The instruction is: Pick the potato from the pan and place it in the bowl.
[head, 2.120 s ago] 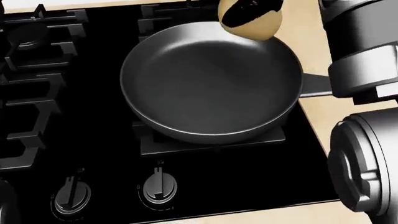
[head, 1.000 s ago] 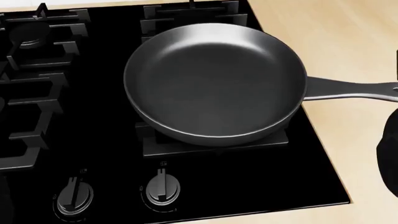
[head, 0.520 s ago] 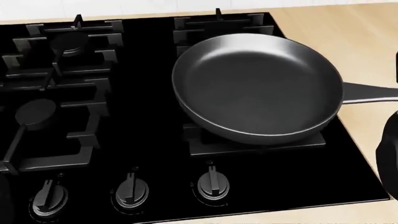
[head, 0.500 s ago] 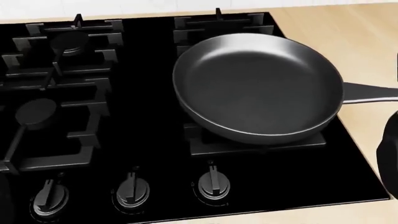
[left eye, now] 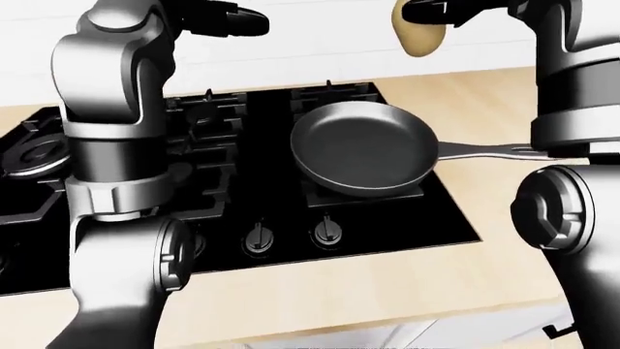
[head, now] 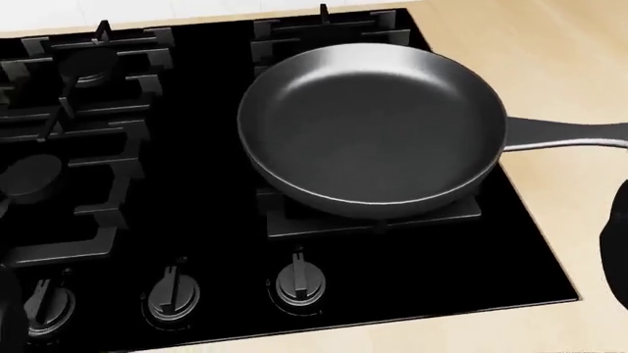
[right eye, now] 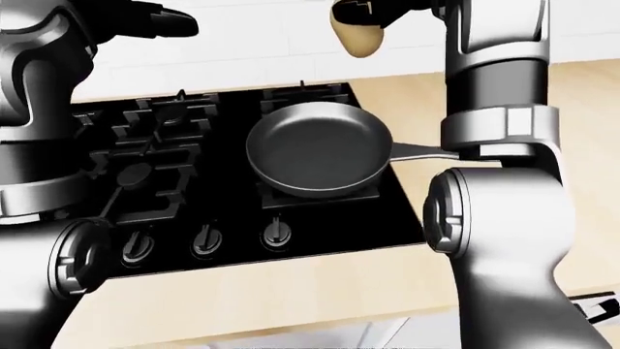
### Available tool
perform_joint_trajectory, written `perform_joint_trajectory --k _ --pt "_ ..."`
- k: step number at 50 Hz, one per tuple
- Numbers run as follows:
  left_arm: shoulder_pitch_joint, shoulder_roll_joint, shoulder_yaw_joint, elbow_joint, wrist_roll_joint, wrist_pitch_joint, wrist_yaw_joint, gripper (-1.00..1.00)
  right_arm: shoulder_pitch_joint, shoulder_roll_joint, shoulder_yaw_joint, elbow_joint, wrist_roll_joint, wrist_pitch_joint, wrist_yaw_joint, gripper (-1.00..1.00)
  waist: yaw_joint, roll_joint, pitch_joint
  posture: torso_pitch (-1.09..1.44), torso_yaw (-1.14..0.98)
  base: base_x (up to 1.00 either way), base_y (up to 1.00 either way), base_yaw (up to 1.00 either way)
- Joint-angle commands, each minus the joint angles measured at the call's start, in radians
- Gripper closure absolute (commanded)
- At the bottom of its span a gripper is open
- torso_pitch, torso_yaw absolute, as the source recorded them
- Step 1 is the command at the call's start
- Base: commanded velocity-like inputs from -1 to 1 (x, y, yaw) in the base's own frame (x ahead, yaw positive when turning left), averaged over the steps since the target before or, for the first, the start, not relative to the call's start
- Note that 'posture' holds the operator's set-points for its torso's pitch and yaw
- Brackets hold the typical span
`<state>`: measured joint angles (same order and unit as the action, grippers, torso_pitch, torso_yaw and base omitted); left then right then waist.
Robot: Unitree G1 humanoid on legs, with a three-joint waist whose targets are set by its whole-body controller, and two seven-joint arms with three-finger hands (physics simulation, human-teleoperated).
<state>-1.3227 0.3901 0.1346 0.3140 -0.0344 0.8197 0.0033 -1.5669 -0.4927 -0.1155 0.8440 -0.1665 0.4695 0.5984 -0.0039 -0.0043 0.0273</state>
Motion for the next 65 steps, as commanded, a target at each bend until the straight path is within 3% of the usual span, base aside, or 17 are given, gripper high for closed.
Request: perform_joint_trajectory --k 1,6,8,9,10,21,24,25,28,34,37,39,52,55,56,60,65 --pt "-0.036 0.015 0.012 -0.027 0.009 -0.028 0.008 -1.0 -0.045 -0.004 -0.007 -0.04 0.012 -0.029 -0.003 1.0 0.007 -0.012 -0.033 0.0 0.0 0.0 0.29 0.0" --pt "-0.032 0.013 0.012 -0.029 0.01 -0.029 0.008 -1.0 -0.038 -0.004 -0.009 -0.047 0.013 -0.028 -0.002 1.0 0.0 0.023 -0.016 0.0 0.0 0.0 0.33 0.0" --pt "-0.03 0.012 0.012 -0.028 0.011 -0.032 0.009 -1.0 -0.036 -0.004 -0.01 -0.048 0.014 -0.028 -0.003 1.0 -0.002 0.056 -0.011 0.0 0.0 0.0 0.34 0.0" --pt "-0.029 0.012 0.012 -0.027 0.011 -0.033 0.008 -1.0 -0.035 -0.004 -0.01 -0.049 0.014 -0.028 -0.003 1.0 -0.008 0.1 -0.02 0.0 0.0 0.0 0.34 0.0" --pt "-0.029 0.012 0.013 -0.028 0.011 -0.033 0.009 -1.0 -0.034 -0.004 -0.01 -0.049 0.015 -0.029 -0.003 1.0 -0.009 0.101 -0.022 0.0 0.0 0.0 0.34 0.0" --pt "-0.019 0.01 0.014 -0.039 0.011 -0.032 0.009 -1.0 -0.038 -0.004 -0.009 -0.047 0.016 -0.03 0.0 1.0 -0.019 -0.015 -0.004 0.0 0.0 0.0 0.33 0.0" --pt "-0.023 0.011 0.014 -0.04 0.01 -0.028 0.009 -1.0 -0.038 -0.006 -0.009 -0.053 0.016 -0.025 0.002 1.0 -0.015 -0.077 -0.01 0.0 0.0 0.0 0.34 0.0" --pt "-0.022 0.01 0.013 -0.042 0.01 -0.027 0.009 -1.0 -0.037 -0.005 -0.009 -0.055 0.017 -0.024 0.003 1.0 -0.018 -0.047 -0.009 0.0 0.0 0.0 0.34 0.0" --pt "-0.022 0.009 0.012 -0.047 0.011 -0.022 0.009 -1.0 -0.034 -0.006 -0.01 -0.062 0.017 -0.021 0.004 1.0 -0.007 -0.063 -0.052 0.0 0.0 0.0 0.33 0.0" --pt "-0.021 0.008 0.011 -0.047 0.012 -0.023 0.009 -1.0 -0.032 -0.005 -0.009 -0.062 0.016 -0.023 0.004 1.0 0.003 -0.008 -0.016 0.0 0.0 0.0 0.33 0.0" --pt "-0.024 0.008 0.011 -0.044 0.012 -0.024 0.008 -1.0 -0.035 -0.005 -0.007 -0.054 0.014 -0.027 0.005 1.0 -0.004 0.035 -0.008 0.0 0.0 0.0 0.33 0.0" --pt "-0.027 0.007 0.01 -0.04 0.013 -0.026 0.008 -1.0 -0.037 -0.004 -0.007 -0.051 0.014 -0.028 0.005 1.0 -0.012 0.098 -0.019 0.0 0.0 0.0 0.33 0.0" --pt "-0.033 -0.001 0.006 -0.039 0.019 -0.026 0.008 -1.0 -0.031 -0.008 -0.01 -0.064 0.012 -0.022 0.01 1.0 -0.025 -0.015 -0.004 0.0 0.0 0.0 0.33 0.0" --pt "-0.033 0.0 0.008 -0.04 0.02 -0.025 0.008 -1.0 -0.031 -0.008 -0.01 -0.066 0.013 -0.021 0.011 1.0 -0.019 -0.084 -0.021 0.0 0.0 0.0 0.33 0.0" --pt "-0.032 0.0 0.008 -0.04 0.02 -0.025 0.008 -1.0 -0.031 -0.008 -0.01 -0.066 0.014 -0.021 0.012 1.0 -0.022 -0.049 -0.008 0.0 0.0 0.0 0.33 0.0" --pt "-0.03 0.001 0.009 -0.04 0.02 -0.026 0.007 -1.0 -0.033 -0.008 -0.009 -0.062 0.012 -0.022 0.012 1.0 0.0 -0.049 -0.033 0.0 0.0 0.0 0.33 0.0" --pt "-0.032 0.004 0.01 -0.048 0.018 -0.02 0.007 -1.0 -0.036 -0.007 -0.008 -0.07 0.011 -0.014 0.014 1.0 0.001 0.014 -0.01 0.0 0.0 0.0 0.33 0.0"
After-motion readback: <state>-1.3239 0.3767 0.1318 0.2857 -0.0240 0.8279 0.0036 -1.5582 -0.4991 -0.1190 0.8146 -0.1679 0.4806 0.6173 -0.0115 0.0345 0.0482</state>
